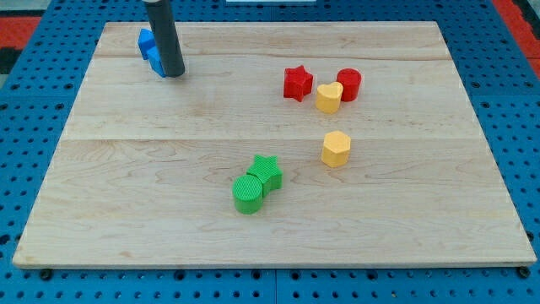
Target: Push the blue cube into the blue triangle
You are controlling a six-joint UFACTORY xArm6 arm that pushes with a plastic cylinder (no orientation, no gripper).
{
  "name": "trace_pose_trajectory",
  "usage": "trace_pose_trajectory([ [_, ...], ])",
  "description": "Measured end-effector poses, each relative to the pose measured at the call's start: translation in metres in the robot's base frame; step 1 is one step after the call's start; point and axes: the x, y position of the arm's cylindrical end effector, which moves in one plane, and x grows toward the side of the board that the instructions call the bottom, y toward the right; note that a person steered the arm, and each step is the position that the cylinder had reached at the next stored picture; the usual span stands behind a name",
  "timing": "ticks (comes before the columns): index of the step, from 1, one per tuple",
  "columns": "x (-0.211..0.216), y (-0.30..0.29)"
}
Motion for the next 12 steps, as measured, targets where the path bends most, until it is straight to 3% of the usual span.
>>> trace_pose_trajectory([
  [2,-0.039,-0.03],
  [8,-0.077,-0.03],
  [9,-0.107,-0.028],
  [12,-0.112,0.011],
])
